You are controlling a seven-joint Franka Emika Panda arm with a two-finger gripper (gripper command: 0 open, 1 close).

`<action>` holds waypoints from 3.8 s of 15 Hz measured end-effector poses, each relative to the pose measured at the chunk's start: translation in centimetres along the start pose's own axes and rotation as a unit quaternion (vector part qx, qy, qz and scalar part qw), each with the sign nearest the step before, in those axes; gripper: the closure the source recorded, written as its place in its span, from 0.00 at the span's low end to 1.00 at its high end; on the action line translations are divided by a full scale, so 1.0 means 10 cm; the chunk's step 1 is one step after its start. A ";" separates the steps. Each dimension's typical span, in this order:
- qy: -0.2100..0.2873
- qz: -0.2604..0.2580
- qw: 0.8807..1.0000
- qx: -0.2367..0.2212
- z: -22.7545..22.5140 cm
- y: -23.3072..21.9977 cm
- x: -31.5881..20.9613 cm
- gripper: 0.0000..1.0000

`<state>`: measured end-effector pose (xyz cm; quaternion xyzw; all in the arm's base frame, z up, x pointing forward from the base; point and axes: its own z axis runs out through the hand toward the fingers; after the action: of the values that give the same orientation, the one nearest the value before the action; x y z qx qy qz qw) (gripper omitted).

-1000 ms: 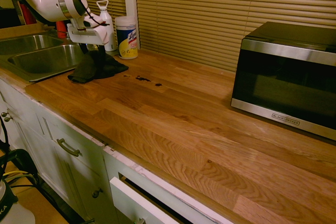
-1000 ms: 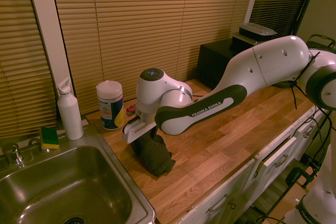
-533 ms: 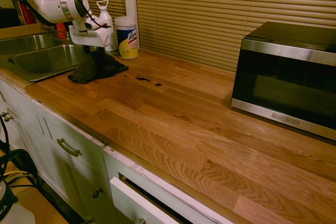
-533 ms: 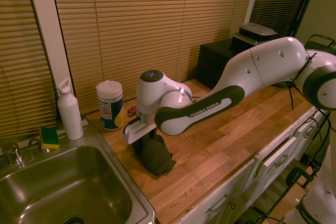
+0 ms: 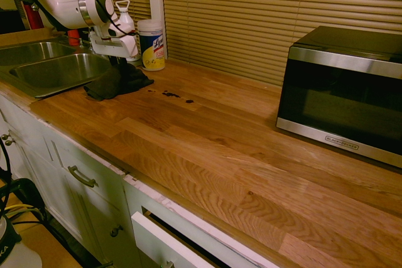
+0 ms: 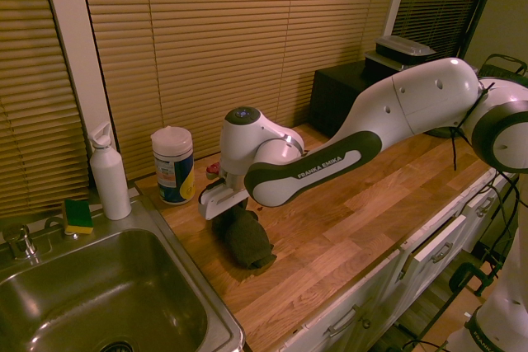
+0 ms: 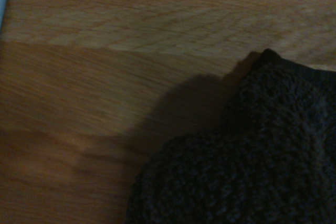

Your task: Clear the spill

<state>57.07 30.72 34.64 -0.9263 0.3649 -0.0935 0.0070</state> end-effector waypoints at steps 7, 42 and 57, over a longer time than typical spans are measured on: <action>-0.006 0.035 0.999 0.003 0.08 0.26 0.62 1.00; -0.016 0.084 0.996 0.009 0.21 1.52 1.58 1.00; -0.019 -0.001 1.000 -0.011 0.06 0.27 -0.27 1.00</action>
<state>53.41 30.53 33.43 -0.9284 0.3646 -0.0713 0.0035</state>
